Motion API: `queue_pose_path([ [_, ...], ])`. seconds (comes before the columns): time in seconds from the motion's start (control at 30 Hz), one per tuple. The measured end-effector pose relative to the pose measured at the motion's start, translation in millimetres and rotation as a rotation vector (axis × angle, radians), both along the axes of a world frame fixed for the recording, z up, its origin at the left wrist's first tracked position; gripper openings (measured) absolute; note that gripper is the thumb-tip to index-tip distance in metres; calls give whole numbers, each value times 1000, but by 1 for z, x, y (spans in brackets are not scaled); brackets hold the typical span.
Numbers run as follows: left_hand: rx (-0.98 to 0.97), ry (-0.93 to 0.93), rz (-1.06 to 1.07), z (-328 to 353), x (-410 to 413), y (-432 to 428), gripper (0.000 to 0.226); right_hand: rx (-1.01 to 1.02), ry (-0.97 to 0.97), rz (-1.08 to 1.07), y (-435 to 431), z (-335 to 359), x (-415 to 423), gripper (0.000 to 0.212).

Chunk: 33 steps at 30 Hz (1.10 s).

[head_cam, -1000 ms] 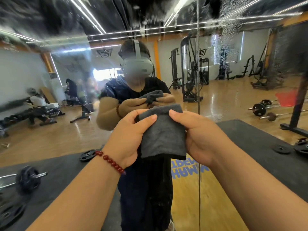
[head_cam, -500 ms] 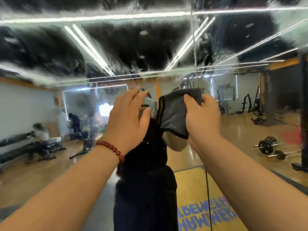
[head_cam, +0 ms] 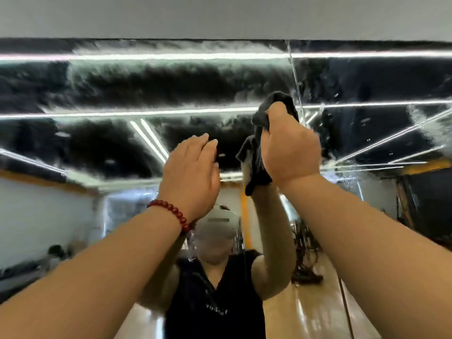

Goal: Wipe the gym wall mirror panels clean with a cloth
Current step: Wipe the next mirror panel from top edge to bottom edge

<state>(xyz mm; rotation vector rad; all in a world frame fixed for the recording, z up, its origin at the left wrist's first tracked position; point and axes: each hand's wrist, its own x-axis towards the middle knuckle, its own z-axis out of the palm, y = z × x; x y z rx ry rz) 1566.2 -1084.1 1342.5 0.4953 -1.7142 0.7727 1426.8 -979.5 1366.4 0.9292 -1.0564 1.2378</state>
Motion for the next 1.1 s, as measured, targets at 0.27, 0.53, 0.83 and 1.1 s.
queue_pose_path([
  [0.27,-120,-79,88,71,13,-18,54,428,90,-185,-38,18,0,29],
  [0.53,-123,-106,125,73,14,-40,62,474,287,-202,-34,19,-21,58],
  [0.83,-131,-131,115,113,21,-36,71,322,-76,-268,-38,90,-42,61],
  [1.1,-94,-129,156,117,18,-46,79,482,71,-213,-54,86,-20,72],
])
